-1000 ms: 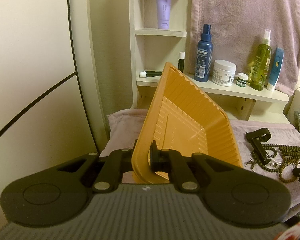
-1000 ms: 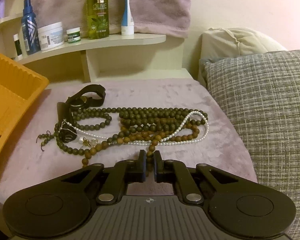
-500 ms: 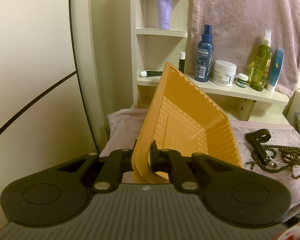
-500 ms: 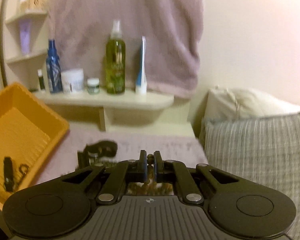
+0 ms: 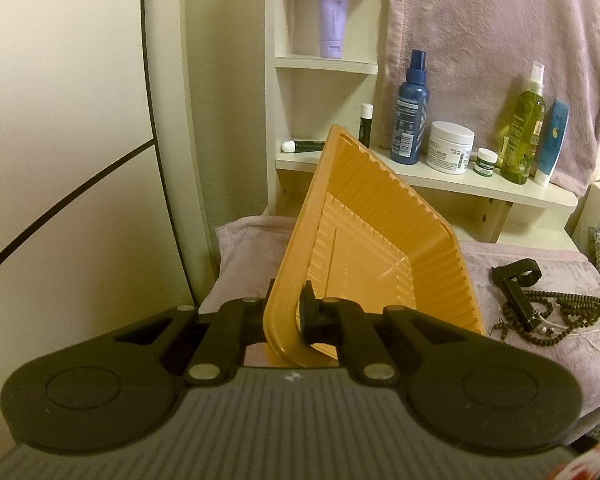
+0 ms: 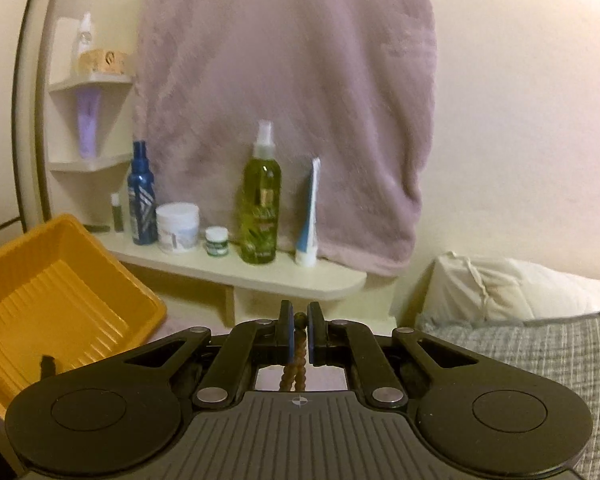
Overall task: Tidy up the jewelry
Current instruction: 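Lift the dark bead strand up off the pile with the right gripper, then carry the dangling bead strand into the orange tray and open the right gripper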
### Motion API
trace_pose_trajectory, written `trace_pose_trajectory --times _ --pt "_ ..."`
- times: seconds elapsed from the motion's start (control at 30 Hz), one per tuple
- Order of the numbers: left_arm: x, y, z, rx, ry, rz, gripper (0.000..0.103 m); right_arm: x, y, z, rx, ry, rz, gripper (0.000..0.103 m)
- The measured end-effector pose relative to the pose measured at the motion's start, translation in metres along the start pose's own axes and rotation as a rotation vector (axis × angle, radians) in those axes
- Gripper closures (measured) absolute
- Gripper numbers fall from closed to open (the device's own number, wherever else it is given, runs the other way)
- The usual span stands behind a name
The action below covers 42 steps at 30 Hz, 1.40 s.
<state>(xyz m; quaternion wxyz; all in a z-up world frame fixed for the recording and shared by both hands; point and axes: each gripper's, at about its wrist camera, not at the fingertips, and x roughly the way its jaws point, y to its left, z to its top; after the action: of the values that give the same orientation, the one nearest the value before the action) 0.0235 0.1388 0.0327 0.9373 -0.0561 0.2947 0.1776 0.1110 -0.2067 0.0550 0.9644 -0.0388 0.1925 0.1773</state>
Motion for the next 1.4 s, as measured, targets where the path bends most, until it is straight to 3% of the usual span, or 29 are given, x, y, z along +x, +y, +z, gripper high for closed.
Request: trace_pose_trajectory --times 0.67,1.17,1.4 --pt "0.001 0.002 0.0 -0.008 0.001 -0.005 0.096 -0.025 0.009 0.055 -0.006 -0.145 0.086 0.097" --pt "0.002 0.003 0.0 -0.013 0.003 -0.01 0.096 -0.02 0.084 0.09 -0.045 -0.182 0.389 0.097" --pt "0.002 0.005 -0.001 -0.016 0.004 -0.016 0.096 0.006 0.137 0.08 -0.088 -0.124 0.474 0.097"
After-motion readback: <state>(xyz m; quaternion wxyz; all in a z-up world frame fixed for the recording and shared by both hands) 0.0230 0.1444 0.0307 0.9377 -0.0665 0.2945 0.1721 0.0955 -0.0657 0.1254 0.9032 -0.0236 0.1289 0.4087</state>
